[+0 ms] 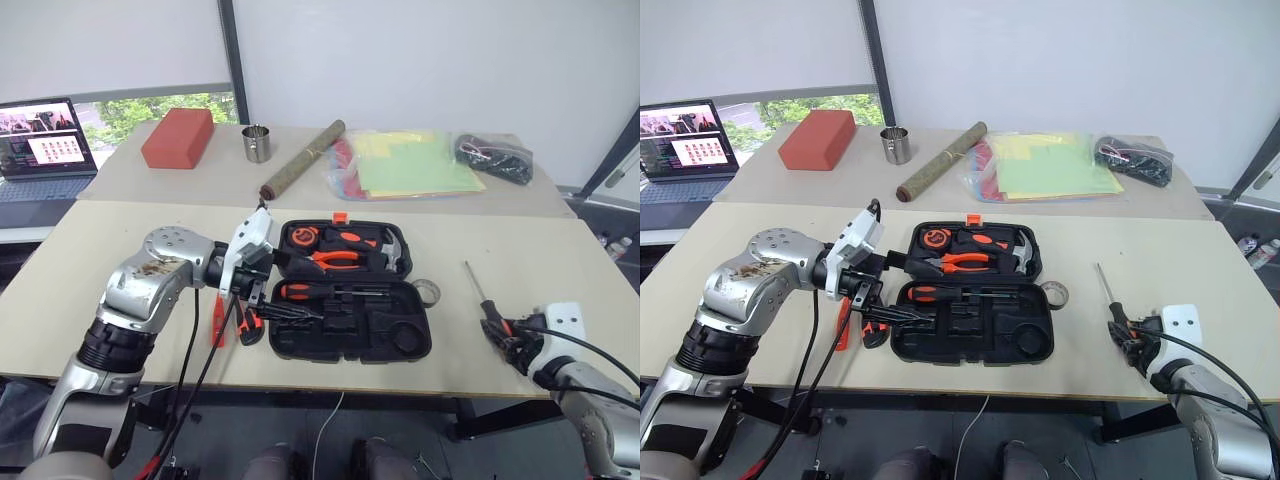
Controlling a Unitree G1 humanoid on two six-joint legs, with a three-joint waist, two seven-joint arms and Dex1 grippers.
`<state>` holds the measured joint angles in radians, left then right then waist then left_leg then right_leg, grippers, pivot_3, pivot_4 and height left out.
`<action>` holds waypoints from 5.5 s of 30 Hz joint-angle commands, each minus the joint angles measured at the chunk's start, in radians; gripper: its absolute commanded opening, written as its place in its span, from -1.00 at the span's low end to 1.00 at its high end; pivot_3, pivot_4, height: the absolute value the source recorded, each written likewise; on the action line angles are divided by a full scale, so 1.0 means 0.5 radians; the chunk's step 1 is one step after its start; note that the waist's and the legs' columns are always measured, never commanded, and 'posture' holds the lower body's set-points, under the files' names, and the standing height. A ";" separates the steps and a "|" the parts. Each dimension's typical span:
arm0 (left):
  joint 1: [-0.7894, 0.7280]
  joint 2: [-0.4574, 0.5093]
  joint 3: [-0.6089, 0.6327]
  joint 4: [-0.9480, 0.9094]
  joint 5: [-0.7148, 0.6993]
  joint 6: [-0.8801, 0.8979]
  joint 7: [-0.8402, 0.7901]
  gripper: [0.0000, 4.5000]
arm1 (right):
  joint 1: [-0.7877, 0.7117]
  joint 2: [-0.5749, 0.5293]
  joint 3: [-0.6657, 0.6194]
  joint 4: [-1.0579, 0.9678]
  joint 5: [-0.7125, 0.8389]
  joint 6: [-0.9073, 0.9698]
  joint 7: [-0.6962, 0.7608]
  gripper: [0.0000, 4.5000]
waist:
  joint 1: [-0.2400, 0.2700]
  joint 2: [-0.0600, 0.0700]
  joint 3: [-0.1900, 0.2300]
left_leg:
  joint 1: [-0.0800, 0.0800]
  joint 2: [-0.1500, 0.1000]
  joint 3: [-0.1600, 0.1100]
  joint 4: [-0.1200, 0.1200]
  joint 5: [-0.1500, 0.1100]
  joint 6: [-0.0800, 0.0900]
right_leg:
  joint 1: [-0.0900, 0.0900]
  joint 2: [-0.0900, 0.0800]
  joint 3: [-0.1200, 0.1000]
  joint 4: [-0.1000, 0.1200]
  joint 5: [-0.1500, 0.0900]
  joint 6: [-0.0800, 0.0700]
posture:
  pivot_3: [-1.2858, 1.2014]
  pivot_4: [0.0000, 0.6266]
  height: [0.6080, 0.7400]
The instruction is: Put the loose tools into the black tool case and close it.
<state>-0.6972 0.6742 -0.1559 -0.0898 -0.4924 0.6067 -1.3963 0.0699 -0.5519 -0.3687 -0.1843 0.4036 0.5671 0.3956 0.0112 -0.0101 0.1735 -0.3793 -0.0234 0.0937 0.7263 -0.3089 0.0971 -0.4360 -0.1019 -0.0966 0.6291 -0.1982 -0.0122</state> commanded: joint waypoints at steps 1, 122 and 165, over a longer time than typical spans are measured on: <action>-0.034 0.045 0.039 -0.001 -0.005 -0.035 -0.011 1.00 | 0.030 0.014 -0.032 -0.066 0.017 -0.034 0.026 -0.55 | 0.000 0.000 0.000 | 0.000 0.000 0.000 0.000 0.000 0.000 | 0.000 0.000 0.000 0.000 0.000 0.000 | 0.03 -0.52 0.94; 0.548 -0.019 0.768 -0.390 -0.242 2.015 2.242 0.76 | -1.133 -0.303 0.765 -0.724 0.441 0.321 1.137 1.00 | 0.007 0.000 0.007 | 0.018 -0.006 -0.005 -0.032 -0.003 -0.037 | 0.002 -0.003 -0.004 0.000 -0.004 -0.016 | 0.03 -0.52 0.94; -0.851 -0.284 -0.845 1.113 0.882 -0.548 -0.360 -0.96 | -0.449 -0.613 0.471 -1.193 0.695 0.460 0.723 1.00 | 0.054 -0.013 0.011 | -0.013 0.005 -0.006 -0.022 0.017 -0.007 | -0.011 0.002 -0.016 -0.007 -0.007 -0.010 | 0.03 -0.52 0.94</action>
<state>-1.0992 0.5444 -0.5711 0.4488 -0.0713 0.3295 -1.5618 -0.1544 -0.8624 -0.0959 -0.7419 0.7307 0.7949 0.7780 0.0381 -0.0164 0.1788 -0.3861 -0.0207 0.0906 0.7160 -0.3012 0.0947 -0.4414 -0.1009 -0.1050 0.6257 -0.2015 -0.0175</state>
